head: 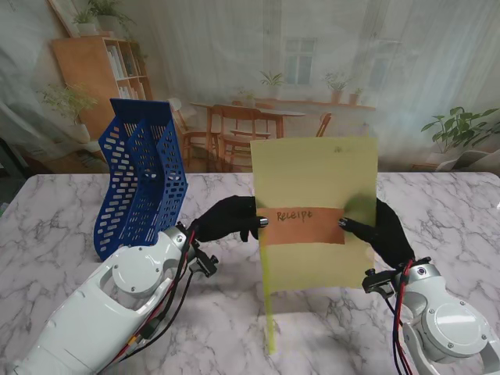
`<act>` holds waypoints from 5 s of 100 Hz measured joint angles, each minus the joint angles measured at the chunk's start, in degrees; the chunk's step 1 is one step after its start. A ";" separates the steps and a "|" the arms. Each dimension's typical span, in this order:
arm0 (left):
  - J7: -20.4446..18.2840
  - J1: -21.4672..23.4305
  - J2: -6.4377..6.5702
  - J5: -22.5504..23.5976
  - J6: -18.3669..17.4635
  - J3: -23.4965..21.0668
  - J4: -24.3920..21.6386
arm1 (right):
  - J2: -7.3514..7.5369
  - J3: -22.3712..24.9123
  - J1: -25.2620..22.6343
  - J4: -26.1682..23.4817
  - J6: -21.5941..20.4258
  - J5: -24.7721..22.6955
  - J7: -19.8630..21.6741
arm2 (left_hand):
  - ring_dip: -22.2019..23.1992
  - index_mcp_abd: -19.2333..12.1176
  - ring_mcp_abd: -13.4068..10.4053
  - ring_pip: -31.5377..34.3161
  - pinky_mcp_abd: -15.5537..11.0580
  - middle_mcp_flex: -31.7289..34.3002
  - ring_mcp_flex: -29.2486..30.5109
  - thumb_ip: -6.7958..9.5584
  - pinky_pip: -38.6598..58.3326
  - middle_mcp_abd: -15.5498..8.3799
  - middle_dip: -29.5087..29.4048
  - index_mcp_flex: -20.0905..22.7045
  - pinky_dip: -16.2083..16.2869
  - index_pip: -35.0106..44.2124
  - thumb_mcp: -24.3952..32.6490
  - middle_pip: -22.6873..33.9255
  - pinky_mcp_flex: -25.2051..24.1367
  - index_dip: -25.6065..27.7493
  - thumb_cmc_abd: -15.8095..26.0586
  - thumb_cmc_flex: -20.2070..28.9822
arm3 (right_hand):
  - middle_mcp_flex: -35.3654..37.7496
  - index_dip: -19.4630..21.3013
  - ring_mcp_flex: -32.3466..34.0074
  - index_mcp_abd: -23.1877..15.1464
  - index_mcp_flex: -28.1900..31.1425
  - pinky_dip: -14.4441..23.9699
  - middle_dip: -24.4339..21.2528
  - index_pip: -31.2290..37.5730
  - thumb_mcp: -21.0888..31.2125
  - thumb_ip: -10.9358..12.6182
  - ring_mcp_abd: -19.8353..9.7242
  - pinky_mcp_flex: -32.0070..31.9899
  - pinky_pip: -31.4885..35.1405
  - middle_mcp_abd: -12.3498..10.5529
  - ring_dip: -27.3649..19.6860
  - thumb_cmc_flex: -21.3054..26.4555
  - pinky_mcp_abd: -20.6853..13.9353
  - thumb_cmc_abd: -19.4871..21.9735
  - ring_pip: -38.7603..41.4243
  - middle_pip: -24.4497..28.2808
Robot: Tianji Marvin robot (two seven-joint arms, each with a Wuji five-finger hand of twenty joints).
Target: Open the sliding file folder, put the receipt in and insert it into the document holder
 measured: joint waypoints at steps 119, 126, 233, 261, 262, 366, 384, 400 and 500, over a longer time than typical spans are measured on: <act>-2.11 -3.43 0.09 -0.79 1.34 0.39 -0.79 | -0.15 -5.04 3.70 2.40 -9.63 -0.47 -5.34 | -4.89 -1.61 2.87 -9.34 1.25 -16.99 -11.93 1.10 -10.34 0.12 -9.67 -6.61 -0.01 -22.96 -0.87 -6.75 -10.98 -12.62 2.52 -8.52 | 13.07 2.06 15.50 0.57 8.26 -4.31 28.08 -8.12 3.34 -1.23 -4.97 11.55 8.33 -7.90 9.29 -1.60 -7.56 -1.16 10.39 16.59; -2.46 -3.43 0.11 -0.72 1.34 0.32 -0.62 | -0.43 -5.03 3.90 2.48 -10.43 0.43 -4.95 | -4.89 -1.66 3.19 -9.91 1.45 -18.78 -12.56 1.10 -11.07 0.30 -9.96 -6.73 -0.01 -23.86 -0.87 -7.82 -11.73 -12.87 2.52 -8.70 | 13.07 2.07 15.46 0.45 8.22 -4.20 28.08 -7.99 3.29 -1.30 -4.97 11.55 8.33 -8.03 9.32 -1.60 -7.71 -1.16 10.39 16.59; -0.86 -2.43 0.39 5.21 2.05 0.73 3.88 | -0.12 -4.51 5.97 7.44 -17.95 -17.49 -8.18 | -4.88 -2.69 2.30 -7.50 2.13 -4.83 -5.23 1.08 -8.84 0.37 -6.58 3.35 0.14 -10.16 -1.90 -6.46 -5.94 -9.46 1.28 1.58 | 13.74 2.80 15.77 -1.42 7.58 -3.05 28.08 -7.34 1.41 -2.13 -6.48 14.32 9.62 -8.76 10.18 -1.74 -8.29 -0.55 11.86 16.59; -1.32 -2.79 0.66 6.23 2.14 0.72 3.31 | 0.12 -4.42 6.30 8.31 -16.59 -21.65 -9.18 | -4.33 -1.79 2.08 -6.48 2.13 -4.09 -4.54 1.08 -8.26 0.76 -6.68 3.46 0.68 -9.50 -1.90 -6.04 -5.21 -10.05 1.27 1.58 | 14.61 2.80 17.12 -1.42 7.58 -2.37 28.08 -7.34 1.36 -2.25 -6.48 16.48 11.33 -8.06 10.87 -1.80 -7.68 -0.55 13.35 16.59; -1.33 -2.81 0.66 6.23 2.14 0.72 3.29 | 0.14 -4.42 6.30 8.31 -16.45 -21.95 -9.19 | -4.33 -1.73 2.08 -6.45 2.13 -4.09 -4.53 1.08 -8.23 0.78 -6.69 3.47 0.68 -9.45 -1.90 -5.98 -5.19 -10.05 1.27 1.58 | 14.62 2.80 17.12 -1.42 7.58 -2.37 28.08 -7.34 1.36 -2.25 -6.48 16.53 11.38 -8.06 10.87 -1.80 -7.67 -0.55 13.36 16.59; -2.08 -5.21 1.08 5.38 3.47 -0.13 -0.25 | 2.17 -7.39 7.72 11.16 -10.43 -34.65 -6.81 | -4.24 -1.53 3.22 -6.39 2.88 -3.35 -4.54 1.08 -8.12 0.79 -7.40 4.19 0.69 -7.78 -1.86 -4.99 -5.11 -10.11 -0.08 1.68 | 15.65 2.82 18.75 -1.43 7.58 -1.58 29.54 -7.57 1.36 -2.89 -6.41 16.96 11.92 -7.09 13.16 -2.84 -7.34 -0.49 21.69 16.59; -2.00 -5.41 0.95 4.78 3.53 -0.30 -0.27 | 1.01 -8.87 8.25 13.18 -11.79 -27.09 -12.45 | -4.21 -1.53 2.79 -6.39 2.84 -3.37 -4.55 1.08 -8.12 0.79 -7.54 4.10 0.69 -7.75 -1.85 -4.98 -5.14 -11.33 0.40 1.65 | 15.93 2.75 18.70 -1.43 7.76 -1.57 29.60 -7.58 2.30 -2.57 -6.21 16.96 11.92 -7.13 13.63 -2.13 -7.30 -0.49 21.34 16.59; -1.79 -5.51 0.74 4.52 3.71 -0.08 0.39 | -0.18 -8.54 8.06 13.49 -15.11 -24.90 -13.36 | -4.28 -1.53 2.57 -6.39 2.80 -4.12 -5.35 1.08 -8.10 0.79 -8.20 3.68 0.73 -10.03 -1.85 -4.97 -5.99 -11.47 0.93 1.62 | 15.93 2.74 18.69 -1.43 7.78 -1.57 29.60 -7.52 2.83 -2.42 -6.21 17.31 11.92 -7.25 13.58 -2.12 -7.27 -0.49 21.34 16.59; -0.79 -4.91 -0.49 2.68 5.89 3.76 8.37 | -1.29 -4.56 5.03 7.98 -18.71 -18.94 -15.19 | -5.62 -6.65 3.48 -11.60 2.11 -21.60 -14.73 1.20 -15.43 -1.58 -14.12 -3.61 0.65 -23.82 -0.72 -10.14 -14.28 -9.77 2.55 -0.40 | 15.93 2.70 18.68 -1.43 7.76 -1.57 29.60 -7.46 2.83 -2.42 -6.21 17.46 11.92 -7.31 13.06 -2.12 -7.25 -0.49 21.31 16.58</act>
